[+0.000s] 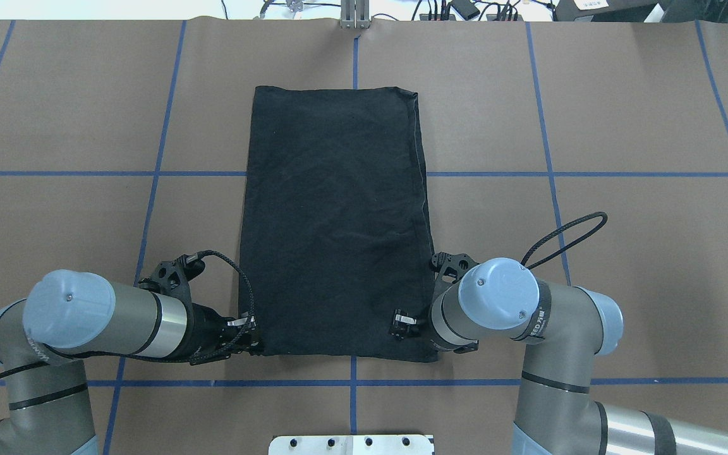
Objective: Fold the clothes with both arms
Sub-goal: 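Grasp both near corners of the black shirt with both grippers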
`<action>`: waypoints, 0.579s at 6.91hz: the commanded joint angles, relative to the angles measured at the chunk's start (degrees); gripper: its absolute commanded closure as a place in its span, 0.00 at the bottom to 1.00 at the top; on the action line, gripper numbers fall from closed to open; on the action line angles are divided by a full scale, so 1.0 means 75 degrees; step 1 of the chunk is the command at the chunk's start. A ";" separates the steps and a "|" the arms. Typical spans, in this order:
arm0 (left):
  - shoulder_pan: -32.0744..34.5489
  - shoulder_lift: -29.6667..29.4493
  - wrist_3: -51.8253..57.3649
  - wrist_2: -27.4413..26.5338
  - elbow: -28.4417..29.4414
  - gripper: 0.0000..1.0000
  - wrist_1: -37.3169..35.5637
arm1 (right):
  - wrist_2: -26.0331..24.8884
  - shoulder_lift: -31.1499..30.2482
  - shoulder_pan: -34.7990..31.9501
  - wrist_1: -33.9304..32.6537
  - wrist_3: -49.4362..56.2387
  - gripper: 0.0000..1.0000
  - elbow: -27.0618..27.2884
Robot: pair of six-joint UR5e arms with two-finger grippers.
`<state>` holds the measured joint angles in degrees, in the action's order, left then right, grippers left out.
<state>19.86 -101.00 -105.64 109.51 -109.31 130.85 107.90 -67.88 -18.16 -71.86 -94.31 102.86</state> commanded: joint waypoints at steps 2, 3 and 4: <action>0.0000 0.0002 0.0000 0.0000 -0.0004 1.00 -0.0009 | 0.0051 0.0016 -0.0016 -0.0004 0.0012 0.88 0.0008; 0.0000 0.0002 0.0000 0.0000 -0.0004 1.00 -0.0009 | 0.0062 0.0039 -0.0074 0.0031 0.0012 0.92 0.0008; 0.0000 0.0002 0.0000 0.0000 0.0008 1.00 -0.0009 | 0.0063 0.0039 -0.0098 0.0043 0.0000 1.00 0.0031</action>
<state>19.86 -100.99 -105.64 109.51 -109.30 130.79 108.30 -67.66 -18.59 -71.70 -94.24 102.94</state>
